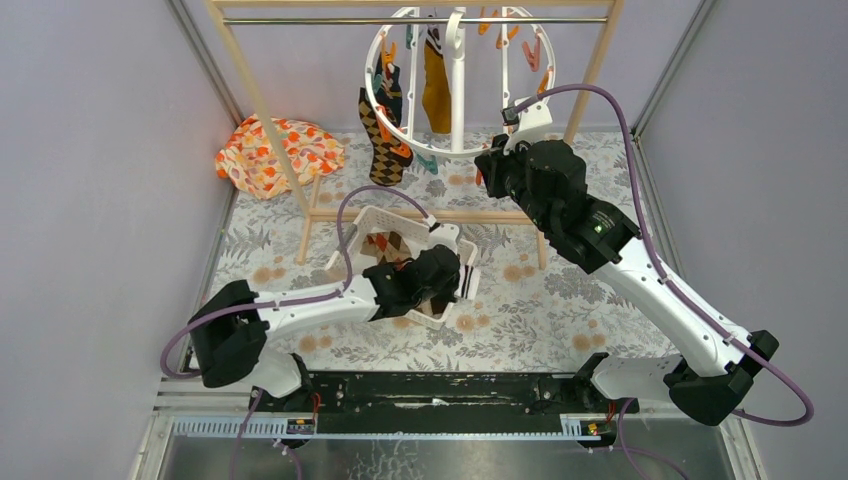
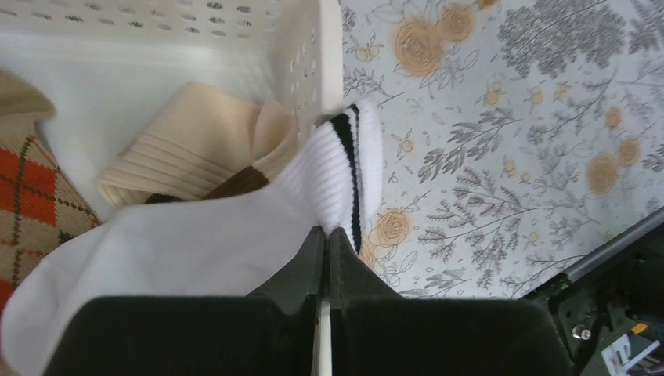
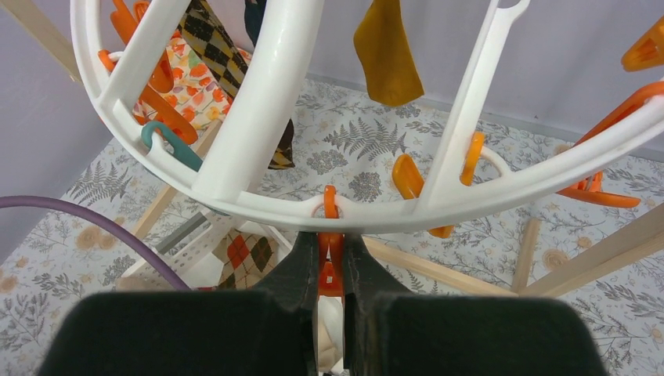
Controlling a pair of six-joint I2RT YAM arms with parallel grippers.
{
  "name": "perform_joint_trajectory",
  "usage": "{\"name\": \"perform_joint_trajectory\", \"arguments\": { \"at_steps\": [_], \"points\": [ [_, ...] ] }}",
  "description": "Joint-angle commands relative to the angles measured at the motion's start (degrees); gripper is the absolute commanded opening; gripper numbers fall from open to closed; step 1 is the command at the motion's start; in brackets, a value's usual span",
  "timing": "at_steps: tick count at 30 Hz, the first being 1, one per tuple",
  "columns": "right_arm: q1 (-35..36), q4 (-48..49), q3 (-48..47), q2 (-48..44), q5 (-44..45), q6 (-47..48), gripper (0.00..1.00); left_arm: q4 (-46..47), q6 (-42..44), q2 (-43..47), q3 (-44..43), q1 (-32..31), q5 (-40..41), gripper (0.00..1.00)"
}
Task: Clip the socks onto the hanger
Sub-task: Pick up the sock from the bin.
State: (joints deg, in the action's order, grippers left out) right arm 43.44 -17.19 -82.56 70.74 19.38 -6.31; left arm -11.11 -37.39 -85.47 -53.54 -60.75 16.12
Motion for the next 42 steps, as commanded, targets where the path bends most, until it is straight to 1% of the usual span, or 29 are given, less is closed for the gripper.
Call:
{"name": "perform_joint_trajectory", "arguments": {
  "at_steps": [1, 11, 16, 19, 22, 26, 30, 34, 35, 39, 40, 42],
  "points": [
    [-0.7, 2.0, 0.5, -1.0, -0.2, -0.3, 0.00, 0.3, 0.8, 3.6, -0.5, -0.5, 2.8, 0.00],
    [-0.8, 1.8, 0.3, -1.2, -0.2, -0.1, 0.00, 0.2, 0.9, 3.7, -0.3, -0.6, 3.0, 0.00],
    [-0.8, 2.0, 0.7, -1.4, -0.4, -0.2, 0.00, 5.1, -0.1, 11.2, 4.0, -0.2, 2.8, 0.00],
    [-1.4, 2.0, 0.7, -1.5, -2.6, -1.0, 0.00, 9.1, -1.6, 16.5, 7.1, 1.2, 0.8, 0.00],
    [-2.1, 2.1, 0.5, -1.8, -5.1, -1.8, 0.00, 16.0, -3.4, 22.4, 12.9, 6.7, -6.2, 0.00],
    [-2.2, 1.6, 0.0, -2.2, -7.3, -2.4, 0.00, 28.5, -8.2, 29.6, 22.2, 16.4, -22.5, 0.00],
    [-2.1, 1.0, -0.5, -2.5, -9.3, -2.8, 0.00, 39.4, -11.6, 32.6, 27.3, 19.7, -28.4, 0.00],
    [-2.3, 0.2, -1.2, -2.5, -12.7, -3.2, 0.00, 54.2, -15.0, 29.6, 29.8, 22.7, -38.0, 0.00],
    [-2.2, 0.0, -1.4, -2.6, -13.3, -3.2, 0.00, 56.3, -15.4, 27.7, 29.5, 23.4, -39.9, 0.00],
    [-2.2, -1.0, -2.0, -2.8, -15.3, -2.9, 0.00, 60.0, -13.6, 22.8, 26.8, 24.4, -46.8, 0.00],
    [-2.2, -1.4, -2.2, -2.6, -15.7, -2.8, 0.00, 60.0, -12.5, 21.9, 25.9, 24.4, -48.0, 0.00],
    [-2.2, -2.1, -2.5, -2.5, -16.3, -2.6, 0.00, 57.4, -9.2, 20.7, 23.4, 24.4, -50.3, 0.00]
  ]
}}
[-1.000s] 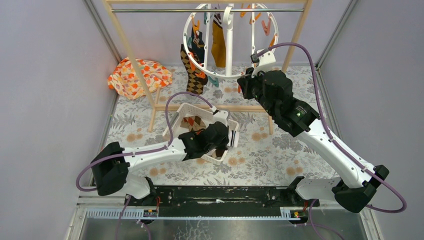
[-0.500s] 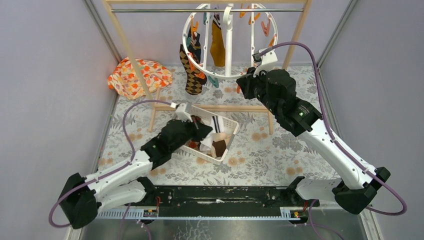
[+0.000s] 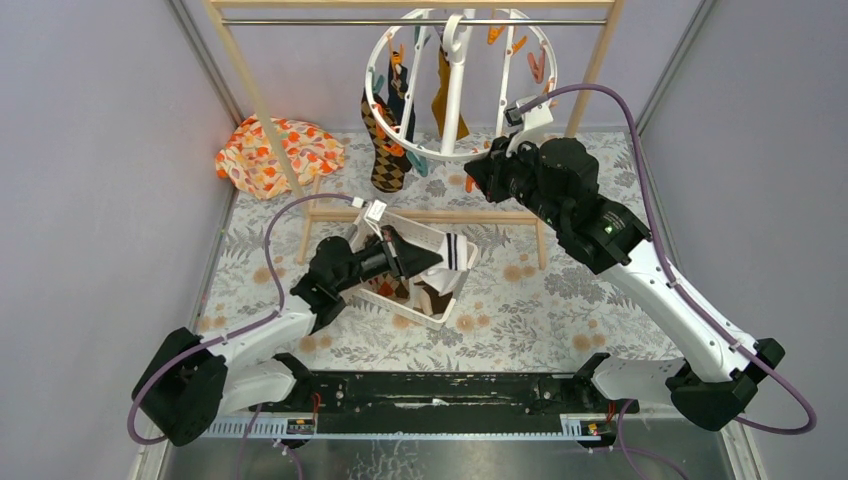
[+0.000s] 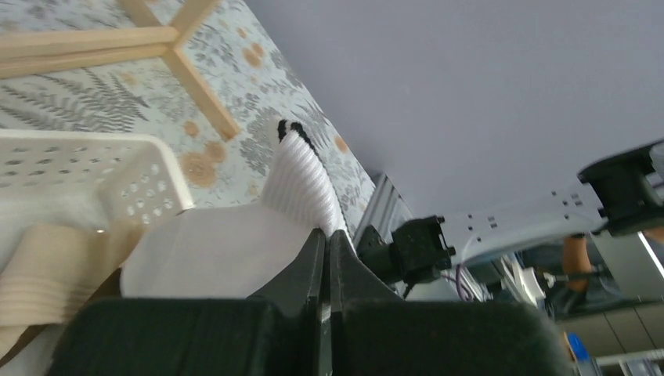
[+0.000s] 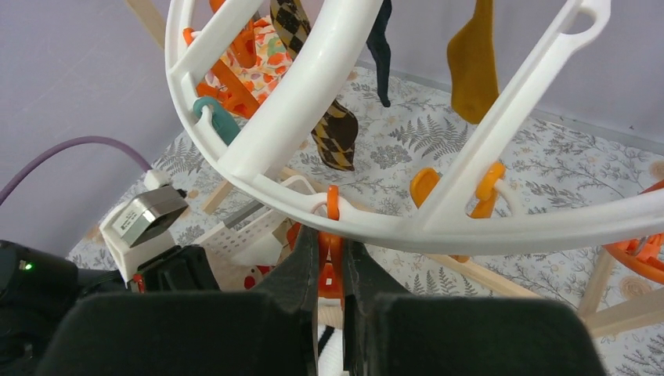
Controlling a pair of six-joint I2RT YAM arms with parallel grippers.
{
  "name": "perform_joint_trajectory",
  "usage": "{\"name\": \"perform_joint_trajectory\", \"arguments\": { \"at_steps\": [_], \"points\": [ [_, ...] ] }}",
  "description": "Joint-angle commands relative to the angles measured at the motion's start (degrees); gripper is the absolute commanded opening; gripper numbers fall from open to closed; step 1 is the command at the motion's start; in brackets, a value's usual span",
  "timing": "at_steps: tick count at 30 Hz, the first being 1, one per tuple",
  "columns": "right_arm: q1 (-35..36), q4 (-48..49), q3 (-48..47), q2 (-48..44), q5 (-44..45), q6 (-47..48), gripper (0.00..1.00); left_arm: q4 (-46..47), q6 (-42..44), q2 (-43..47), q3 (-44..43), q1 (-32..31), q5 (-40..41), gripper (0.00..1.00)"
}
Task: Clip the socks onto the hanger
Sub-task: Pick up the sock from the bin.
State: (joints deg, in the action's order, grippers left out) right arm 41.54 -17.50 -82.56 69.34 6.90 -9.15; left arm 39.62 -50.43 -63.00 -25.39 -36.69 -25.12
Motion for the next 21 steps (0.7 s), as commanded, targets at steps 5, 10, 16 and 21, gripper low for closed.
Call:
{"name": "perform_joint_trajectory", "arguments": {
  "at_steps": [5, 10, 16, 21],
  "points": [
    [-0.3, -2.5, -3.1, -0.2, -6.0, 0.7, 0.00, 3.8, 11.7, -2.3, -8.6, 0.3, -12.3, 0.00],
    [-0.4, -2.6, -3.2, -0.3, -8.3, 1.0, 0.00, 4.9, 15.5, -2.7, -12.0, 0.3, -18.2, 0.00],
    [-0.9, -3.2, -3.5, -1.5, -12.0, 0.9, 0.00, 6.7, 18.2, -2.7, -13.1, 0.6, -22.2, 0.00],
    [-1.1, -3.4, -3.4, -2.4, -14.8, 0.6, 0.00, 9.8, 17.6, -3.3, -13.4, 1.3, -22.6, 0.00]
  ]
}}
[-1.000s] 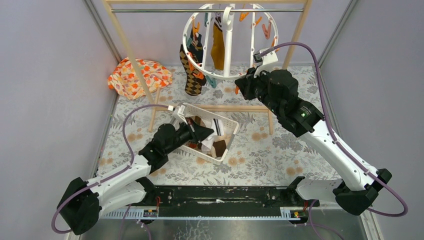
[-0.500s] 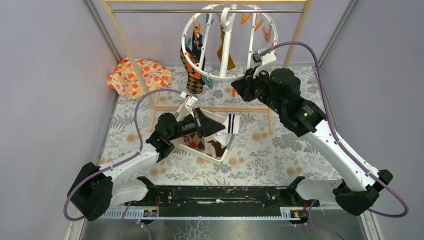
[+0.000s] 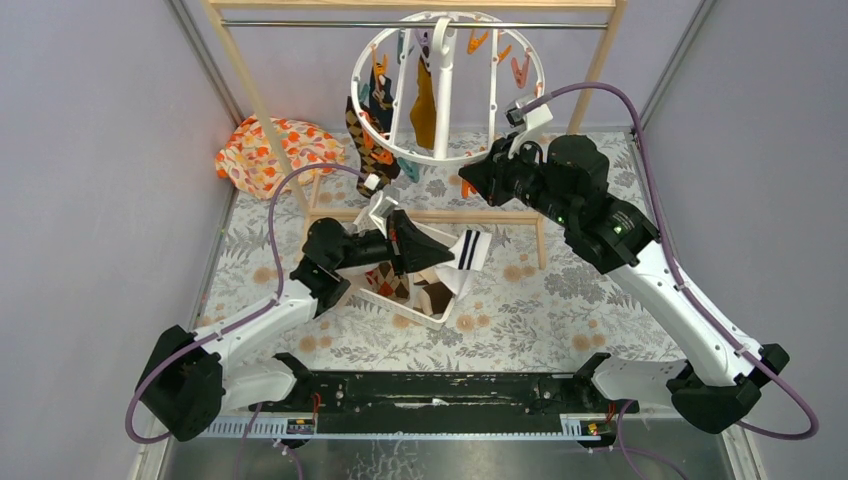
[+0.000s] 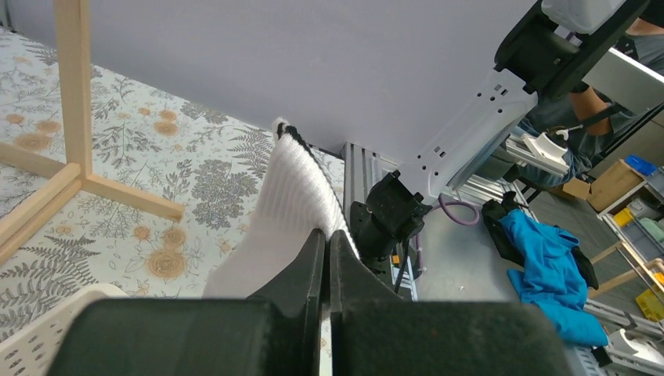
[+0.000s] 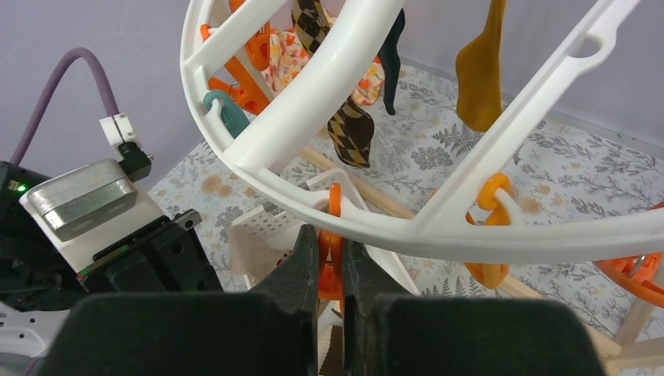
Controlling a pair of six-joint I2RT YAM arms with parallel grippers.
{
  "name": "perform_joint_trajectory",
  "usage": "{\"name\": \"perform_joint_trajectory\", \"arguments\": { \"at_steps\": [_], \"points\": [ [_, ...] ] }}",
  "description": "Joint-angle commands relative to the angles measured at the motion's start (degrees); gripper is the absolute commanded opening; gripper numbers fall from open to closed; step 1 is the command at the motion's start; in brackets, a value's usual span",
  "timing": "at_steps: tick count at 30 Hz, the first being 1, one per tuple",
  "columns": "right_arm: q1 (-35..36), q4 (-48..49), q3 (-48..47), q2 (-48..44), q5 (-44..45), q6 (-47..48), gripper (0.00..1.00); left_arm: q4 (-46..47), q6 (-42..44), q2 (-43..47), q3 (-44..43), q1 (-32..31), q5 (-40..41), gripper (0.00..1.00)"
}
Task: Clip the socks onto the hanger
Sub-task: Pick up the sock from the bin, then clamp the sock onto the hanger.
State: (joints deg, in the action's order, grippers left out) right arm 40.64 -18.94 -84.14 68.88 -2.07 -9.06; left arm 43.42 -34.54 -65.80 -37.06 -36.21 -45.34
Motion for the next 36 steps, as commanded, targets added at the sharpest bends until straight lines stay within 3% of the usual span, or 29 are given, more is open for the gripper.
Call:
{"name": "perform_joint_trajectory", "arguments": {
  "at_steps": [1, 6, 23, 31, 36],
  "points": [
    [-0.2, -2.0, -1.8, -2.1, -6.3, 0.5, 0.00, 6.0, 1.7, -0.4, -2.1, 1.1, -2.2, 0.00],
    [-0.3, -2.3, -1.4, -2.7, -7.6, 0.8, 0.00, 7.1, 1.4, -0.7, -3.4, 3.4, -2.0, 0.00],
    [-1.3, -1.6, -0.3, -3.8, -12.7, 1.8, 0.00, 32.6, -18.1, -6.0, -6.5, 6.8, -8.9, 0.00],
    [-2.5, -0.5, -0.4, -4.7, -16.7, 0.5, 0.00, 34.2, -18.9, -6.3, -5.4, 8.0, -9.2, 0.00],
    [-2.9, 0.0, -0.8, -4.8, -18.8, -0.3, 0.00, 41.5, -22.5, -7.8, -2.9, 8.1, -9.7, 0.00]
  ]
}}
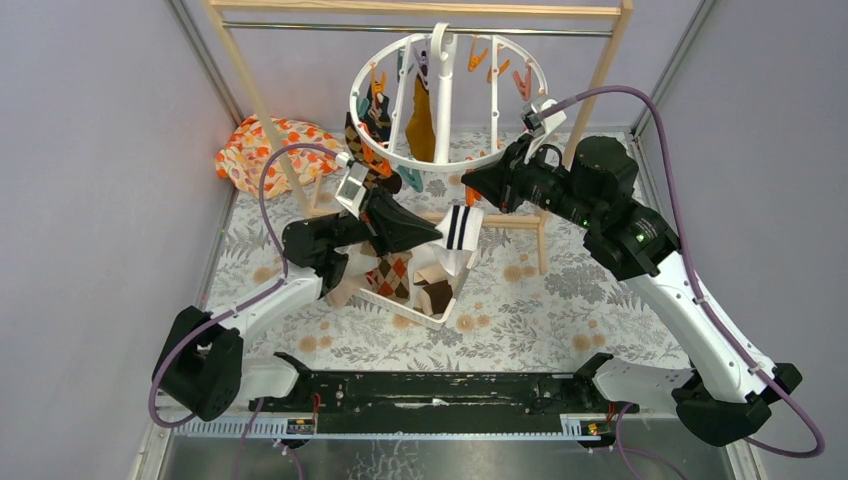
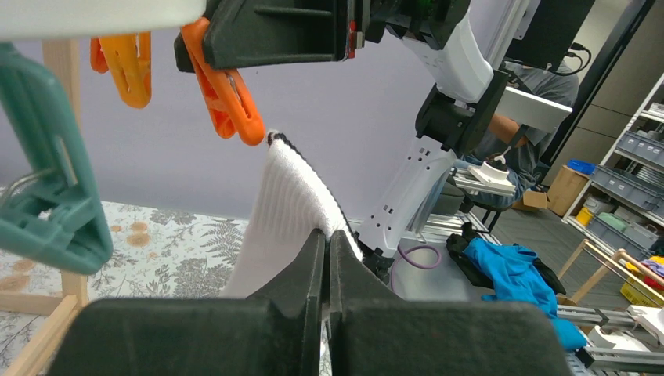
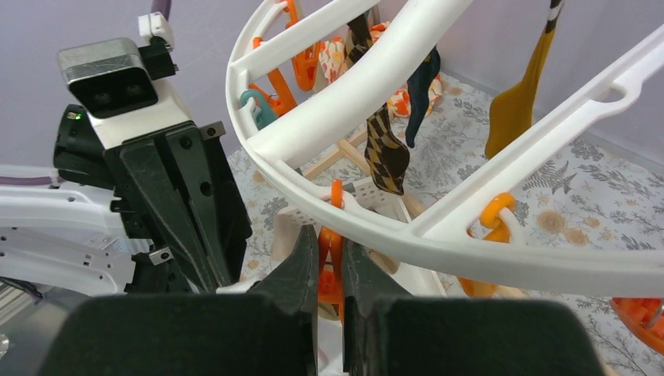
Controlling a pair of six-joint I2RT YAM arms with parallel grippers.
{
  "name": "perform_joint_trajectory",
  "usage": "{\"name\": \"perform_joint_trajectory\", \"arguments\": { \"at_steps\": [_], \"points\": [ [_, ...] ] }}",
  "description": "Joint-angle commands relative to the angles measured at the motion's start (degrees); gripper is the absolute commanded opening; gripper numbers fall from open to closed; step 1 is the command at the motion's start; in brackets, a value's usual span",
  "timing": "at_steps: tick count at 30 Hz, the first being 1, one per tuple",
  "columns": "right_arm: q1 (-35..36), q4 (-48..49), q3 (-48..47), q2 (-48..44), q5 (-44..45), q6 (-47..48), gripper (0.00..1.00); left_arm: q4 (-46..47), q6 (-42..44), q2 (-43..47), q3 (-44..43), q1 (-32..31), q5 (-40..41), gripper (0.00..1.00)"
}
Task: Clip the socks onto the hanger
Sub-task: Clamp the sock onto the hanger.
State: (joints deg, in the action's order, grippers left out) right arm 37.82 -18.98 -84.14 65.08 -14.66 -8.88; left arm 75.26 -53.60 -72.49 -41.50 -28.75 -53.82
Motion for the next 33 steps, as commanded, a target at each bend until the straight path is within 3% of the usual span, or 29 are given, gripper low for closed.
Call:
{"name": "perform_joint_trajectory", "arguments": {
  "at_steps": [1, 5, 15, 33],
  "points": [
    [-0.1, 0.2, -0.8, -1.0, -6.7, -0.8, 0.00, 11.5, -4.1, -1.7, 1.8, 0.7, -1.4, 0.00],
    [-0.3, 1.7, -0.2, -0.9, -9.2, -1.6, 0.00, 16.1, -6.9, -4.1, 1.8, 0.9, -1.6, 0.00],
    [-0.5, 3.0, -0.5, -0.3, -11.5, -2.6, 0.00, 16.5, -5.0, -5.2, 2.6, 2.0, -1.4, 0.00],
    [-1.3, 4.2, 0.7, 0.7, -12.0, -2.2, 0.00, 16.9, -5.8, -0.1, 3.2, 1.7, -1.7, 0.00]
  ]
}}
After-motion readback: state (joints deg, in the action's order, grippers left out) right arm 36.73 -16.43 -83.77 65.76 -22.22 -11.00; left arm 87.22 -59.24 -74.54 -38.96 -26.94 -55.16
